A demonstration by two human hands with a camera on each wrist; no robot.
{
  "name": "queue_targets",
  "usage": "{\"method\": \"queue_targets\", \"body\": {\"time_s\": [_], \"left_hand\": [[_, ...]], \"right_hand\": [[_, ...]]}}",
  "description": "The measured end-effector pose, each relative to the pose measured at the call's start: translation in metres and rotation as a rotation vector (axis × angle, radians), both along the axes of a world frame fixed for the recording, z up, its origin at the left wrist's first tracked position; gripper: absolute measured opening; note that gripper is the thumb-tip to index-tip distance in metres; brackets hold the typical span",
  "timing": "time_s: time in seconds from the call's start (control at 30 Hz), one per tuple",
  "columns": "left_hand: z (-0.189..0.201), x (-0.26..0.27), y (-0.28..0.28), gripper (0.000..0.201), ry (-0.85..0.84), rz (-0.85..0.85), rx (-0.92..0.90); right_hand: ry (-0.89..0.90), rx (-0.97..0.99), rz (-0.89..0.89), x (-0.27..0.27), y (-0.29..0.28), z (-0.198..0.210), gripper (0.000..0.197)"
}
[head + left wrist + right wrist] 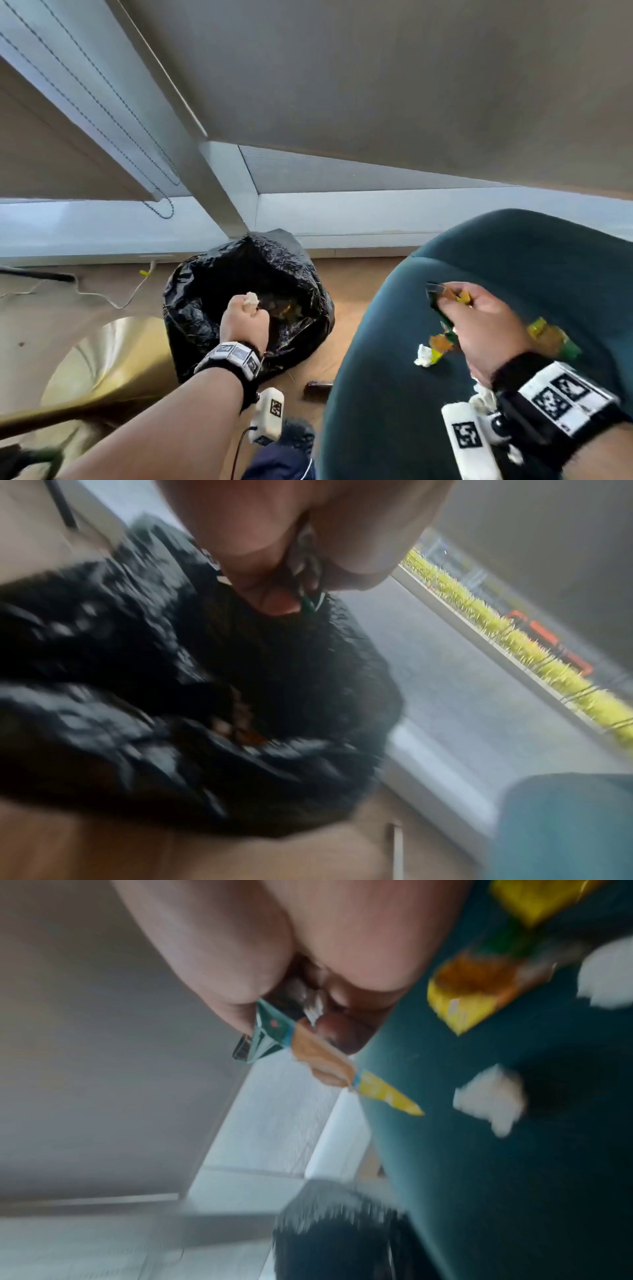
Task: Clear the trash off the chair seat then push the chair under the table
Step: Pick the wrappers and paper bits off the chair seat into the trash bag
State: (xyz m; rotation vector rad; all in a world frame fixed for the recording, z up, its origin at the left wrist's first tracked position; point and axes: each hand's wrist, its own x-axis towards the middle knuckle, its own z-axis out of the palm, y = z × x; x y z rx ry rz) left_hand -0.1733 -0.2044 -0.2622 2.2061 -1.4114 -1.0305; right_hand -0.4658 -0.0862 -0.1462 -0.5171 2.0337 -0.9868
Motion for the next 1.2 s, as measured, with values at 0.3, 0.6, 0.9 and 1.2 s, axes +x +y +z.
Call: {"method": "queue_targets", "body": {"time_s": [0.3,0.6,0.9,1.2], "left_hand": [[-0.031,0.049,-0.022,0.085,-0.005,-0.198,0.249],[-0.039,0.036,0.067,0.081,0.147,-0.134,0.652],[-0.04,0.056,0.064,0.023,-0.03,-0.251,0.556],[0.03,-0.039,0.049,0.01,0.14,-0.583,0.173]], "right_hand": [[-0.397,0.055,-0.036,0.118,-0.068,-0.062,0.019],[-0.479,0.309,0.053,0.186,-0.106,-0.11,0.029],[-0.767,0.263,-0.05,0.201,-0.103,-0.105,0.073],[-0.305,0.043,-0.085,0.04,0.039,-0.022,0.012]]}}
